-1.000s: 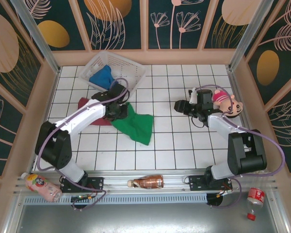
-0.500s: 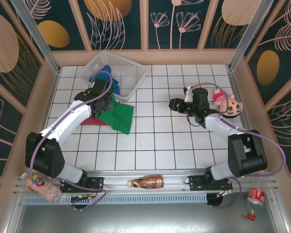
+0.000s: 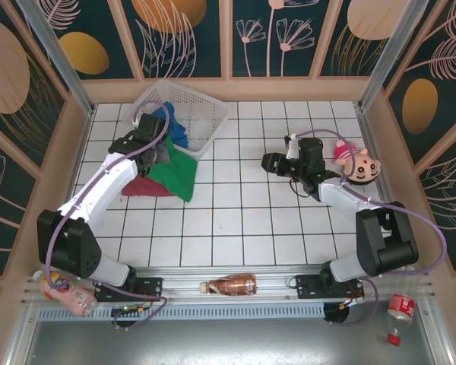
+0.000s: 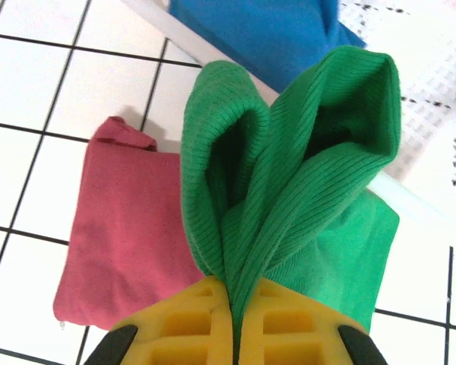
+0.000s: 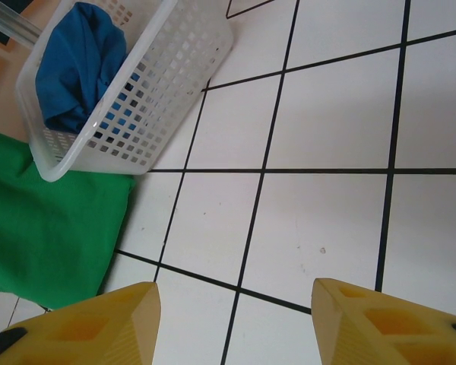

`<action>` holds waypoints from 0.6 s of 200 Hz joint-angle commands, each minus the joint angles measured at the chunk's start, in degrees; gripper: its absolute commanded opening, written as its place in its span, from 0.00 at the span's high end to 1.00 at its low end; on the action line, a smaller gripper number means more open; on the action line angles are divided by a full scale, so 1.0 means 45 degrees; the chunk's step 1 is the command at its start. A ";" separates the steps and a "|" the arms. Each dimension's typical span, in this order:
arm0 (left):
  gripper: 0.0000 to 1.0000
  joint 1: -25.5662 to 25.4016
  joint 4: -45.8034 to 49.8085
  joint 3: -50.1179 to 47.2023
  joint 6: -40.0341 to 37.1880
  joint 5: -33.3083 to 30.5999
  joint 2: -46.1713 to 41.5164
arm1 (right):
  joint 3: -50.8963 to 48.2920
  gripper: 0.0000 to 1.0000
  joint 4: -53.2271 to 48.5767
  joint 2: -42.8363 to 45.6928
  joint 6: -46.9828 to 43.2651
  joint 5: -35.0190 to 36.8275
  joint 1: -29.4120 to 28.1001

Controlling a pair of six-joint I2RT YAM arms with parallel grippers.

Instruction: Fold and stack the tank tops

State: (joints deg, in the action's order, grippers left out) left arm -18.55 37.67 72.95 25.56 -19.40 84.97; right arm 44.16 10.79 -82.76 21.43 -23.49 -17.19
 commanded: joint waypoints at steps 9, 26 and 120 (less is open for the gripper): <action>1.00 0.0455 -0.1233 -0.0513 -0.0185 -0.0168 -0.0649 | 0.0010 0.45 0.0726 -0.0222 0.0158 0.0102 -0.0152; 1.00 0.0663 -0.1513 -0.0327 -0.0325 -0.0130 -0.0767 | 0.0045 0.45 0.0767 -0.0268 0.0150 0.0063 -0.0214; 1.00 0.0680 -0.0012 0.2080 -0.0773 -0.1047 -0.0475 | 0.0078 0.45 0.1099 -0.0509 0.0338 -0.0103 -0.0285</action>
State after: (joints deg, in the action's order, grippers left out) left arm -16.01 35.51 79.96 23.31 -19.66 83.50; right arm 44.16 13.63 -84.47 22.00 -23.68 -17.91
